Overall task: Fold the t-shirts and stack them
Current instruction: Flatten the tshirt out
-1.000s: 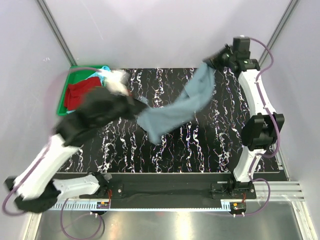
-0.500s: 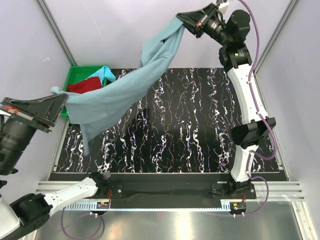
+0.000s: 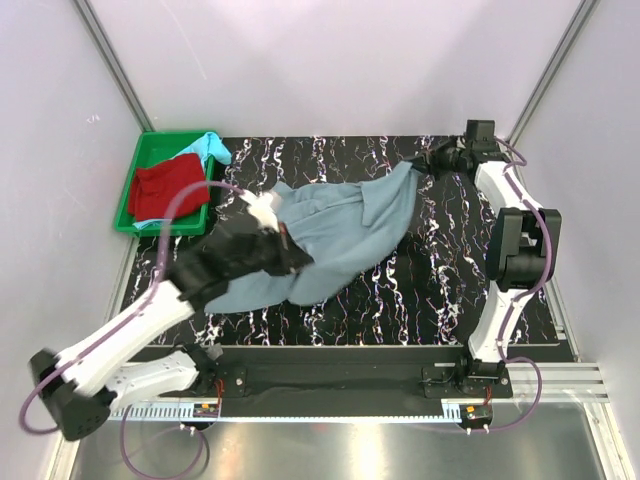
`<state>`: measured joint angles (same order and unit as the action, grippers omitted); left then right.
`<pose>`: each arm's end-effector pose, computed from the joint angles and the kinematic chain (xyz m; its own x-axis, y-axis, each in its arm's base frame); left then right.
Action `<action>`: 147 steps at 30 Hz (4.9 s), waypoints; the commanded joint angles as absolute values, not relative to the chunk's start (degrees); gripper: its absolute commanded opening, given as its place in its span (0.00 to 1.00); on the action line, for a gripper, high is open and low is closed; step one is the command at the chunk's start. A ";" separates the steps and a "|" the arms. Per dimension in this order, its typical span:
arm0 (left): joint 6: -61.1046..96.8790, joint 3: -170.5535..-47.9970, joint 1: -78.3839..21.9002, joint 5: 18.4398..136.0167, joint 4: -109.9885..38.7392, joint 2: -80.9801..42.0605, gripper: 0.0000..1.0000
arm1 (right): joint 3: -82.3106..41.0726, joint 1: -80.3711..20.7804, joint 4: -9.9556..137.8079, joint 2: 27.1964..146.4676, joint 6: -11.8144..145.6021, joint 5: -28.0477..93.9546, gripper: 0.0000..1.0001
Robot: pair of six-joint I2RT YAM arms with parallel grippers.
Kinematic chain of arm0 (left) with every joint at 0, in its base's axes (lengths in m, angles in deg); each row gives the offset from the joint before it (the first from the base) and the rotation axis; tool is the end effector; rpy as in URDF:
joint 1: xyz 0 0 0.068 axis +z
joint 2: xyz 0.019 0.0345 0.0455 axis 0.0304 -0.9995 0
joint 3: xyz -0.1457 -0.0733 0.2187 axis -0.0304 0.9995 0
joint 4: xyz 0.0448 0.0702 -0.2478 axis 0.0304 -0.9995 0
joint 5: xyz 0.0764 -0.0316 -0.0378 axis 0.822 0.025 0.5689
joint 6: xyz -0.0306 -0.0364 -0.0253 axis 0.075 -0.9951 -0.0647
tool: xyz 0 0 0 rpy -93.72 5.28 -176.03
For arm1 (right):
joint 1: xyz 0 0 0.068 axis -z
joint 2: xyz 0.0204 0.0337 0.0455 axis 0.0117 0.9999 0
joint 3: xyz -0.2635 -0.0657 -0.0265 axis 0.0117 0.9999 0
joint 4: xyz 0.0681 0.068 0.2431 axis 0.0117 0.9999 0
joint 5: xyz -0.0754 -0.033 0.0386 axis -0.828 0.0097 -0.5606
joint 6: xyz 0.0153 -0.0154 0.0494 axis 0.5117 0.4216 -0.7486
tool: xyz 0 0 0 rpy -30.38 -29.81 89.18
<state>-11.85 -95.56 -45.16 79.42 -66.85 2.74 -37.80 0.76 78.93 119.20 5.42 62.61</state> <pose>0.1429 -0.1405 0.3629 -0.7184 -0.2241 -0.6586 0.3720 0.6762 -0.6359 0.4584 0.0102 0.2650 -0.6541 0.7556 0.0343 0.3755 0.2850 0.8819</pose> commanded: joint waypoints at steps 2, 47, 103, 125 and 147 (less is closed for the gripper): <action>-20.80 -89.93 -48.31 68.88 -46.97 -4.65 0.00 | -40.26 2.67 88.10 117.81 21.31 56.72 0.00; -9.55 -90.28 -17.30 67.73 -72.71 -25.53 0.59 | 8.68 -12.45 111.23 81.87 33.47 45.44 0.60; 5.64 -89.31 -13.52 60.27 -74.55 -20.26 0.56 | -5.63 -18.68 97.26 95.57 44.52 42.63 0.70; 6.18 -89.49 -10.53 57.81 -74.73 -21.05 0.55 | -20.74 -13.15 67.82 111.81 -6.05 72.93 0.36; 7.76 -88.08 -9.48 57.45 -75.52 -18.85 0.55 | -24.26 -9.81 98.31 105.95 51.36 55.02 0.58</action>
